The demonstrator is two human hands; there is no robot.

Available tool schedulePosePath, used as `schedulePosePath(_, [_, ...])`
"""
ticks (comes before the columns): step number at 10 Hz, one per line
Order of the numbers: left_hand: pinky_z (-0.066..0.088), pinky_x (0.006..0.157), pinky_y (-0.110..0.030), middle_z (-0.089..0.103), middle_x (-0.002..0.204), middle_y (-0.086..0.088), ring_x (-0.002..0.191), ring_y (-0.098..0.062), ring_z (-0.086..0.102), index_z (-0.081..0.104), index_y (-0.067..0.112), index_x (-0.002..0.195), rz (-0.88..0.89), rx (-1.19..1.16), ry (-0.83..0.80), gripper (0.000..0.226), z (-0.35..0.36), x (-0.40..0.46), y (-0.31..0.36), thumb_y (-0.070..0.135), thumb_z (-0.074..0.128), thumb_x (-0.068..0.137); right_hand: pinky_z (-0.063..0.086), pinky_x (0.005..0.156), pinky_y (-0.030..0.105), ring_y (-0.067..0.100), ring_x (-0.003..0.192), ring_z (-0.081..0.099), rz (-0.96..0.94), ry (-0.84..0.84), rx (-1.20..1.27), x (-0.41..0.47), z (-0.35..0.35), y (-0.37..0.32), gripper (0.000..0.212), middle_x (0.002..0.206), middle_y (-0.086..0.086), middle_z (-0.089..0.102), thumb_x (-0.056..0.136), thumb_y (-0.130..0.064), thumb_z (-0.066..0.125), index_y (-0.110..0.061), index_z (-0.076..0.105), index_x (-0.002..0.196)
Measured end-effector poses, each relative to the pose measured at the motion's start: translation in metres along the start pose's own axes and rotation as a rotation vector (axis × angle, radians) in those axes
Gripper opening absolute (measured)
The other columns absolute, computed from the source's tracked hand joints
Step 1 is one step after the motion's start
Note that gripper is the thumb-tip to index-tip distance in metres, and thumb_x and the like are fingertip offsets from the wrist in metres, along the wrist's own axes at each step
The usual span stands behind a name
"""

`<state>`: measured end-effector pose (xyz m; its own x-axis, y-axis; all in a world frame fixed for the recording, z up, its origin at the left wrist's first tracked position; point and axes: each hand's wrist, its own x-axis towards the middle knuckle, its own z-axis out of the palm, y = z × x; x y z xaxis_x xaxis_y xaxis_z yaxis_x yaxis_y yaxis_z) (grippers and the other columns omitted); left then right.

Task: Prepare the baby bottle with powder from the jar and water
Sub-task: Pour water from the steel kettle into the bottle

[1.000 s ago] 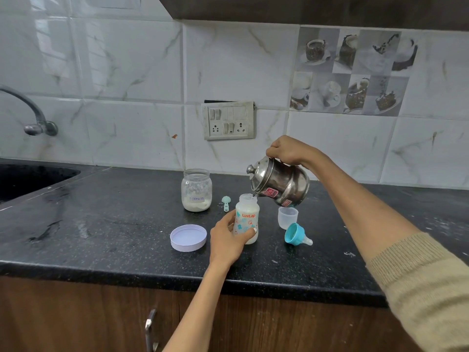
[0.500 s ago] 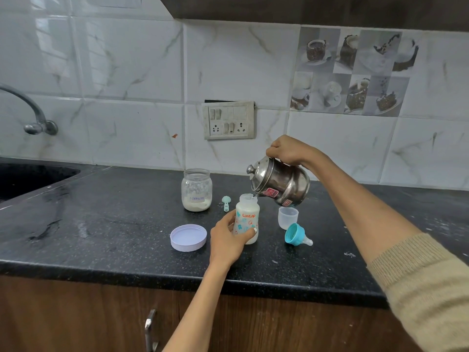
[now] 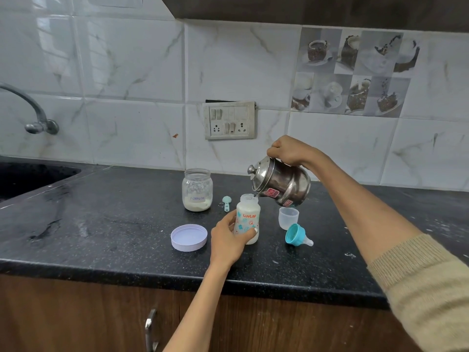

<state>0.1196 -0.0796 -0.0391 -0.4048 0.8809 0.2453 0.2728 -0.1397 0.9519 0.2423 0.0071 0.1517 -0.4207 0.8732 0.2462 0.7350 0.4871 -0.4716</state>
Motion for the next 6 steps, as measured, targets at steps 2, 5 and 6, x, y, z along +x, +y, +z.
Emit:
schedulePosePath(2, [0.045, 0.103, -0.039, 0.056, 0.134, -0.005, 0.121, -0.016, 0.054, 0.047, 0.016, 0.136, 0.0, -0.01, 0.0, 0.07, 0.0, 0.0, 0.0, 0.017, 0.079, 0.073, 0.015, 0.051, 0.029, 0.014, 0.052, 0.018, -0.006, 0.004, 0.011, 0.0, 0.0, 0.003, 0.041, 0.056, 0.001, 0.02, 0.09, -0.01, 0.046, -0.017, 0.024, 0.055])
schedulePosePath(5, [0.046, 0.102, -0.039, 0.057, 0.132, -0.004, 0.12, -0.016, 0.055, 0.05, 0.016, 0.134, 0.007, -0.02, 0.002, 0.069, 0.0, -0.001, 0.0, 0.017, 0.079, 0.072, 0.014, 0.051, 0.03, 0.014, 0.052, 0.017, -0.003, 0.02, 0.093, 0.0, 0.002, 0.014, 0.042, 0.057, 0.001, 0.019, 0.091, -0.011, 0.044, -0.018, 0.024, 0.055])
schedulePosePath(6, [0.048, 0.1, -0.039, 0.059, 0.13, -0.004, 0.117, -0.015, 0.057, 0.052, 0.017, 0.132, 0.019, -0.015, 0.006, 0.067, 0.0, -0.001, 0.001, 0.018, 0.08, 0.071, 0.013, 0.052, 0.03, 0.014, 0.053, 0.016, -0.006, 0.026, 0.133, 0.001, 0.004, 0.018, 0.041, 0.058, 0.001, 0.018, 0.089, -0.01, 0.043, -0.019, 0.023, 0.055])
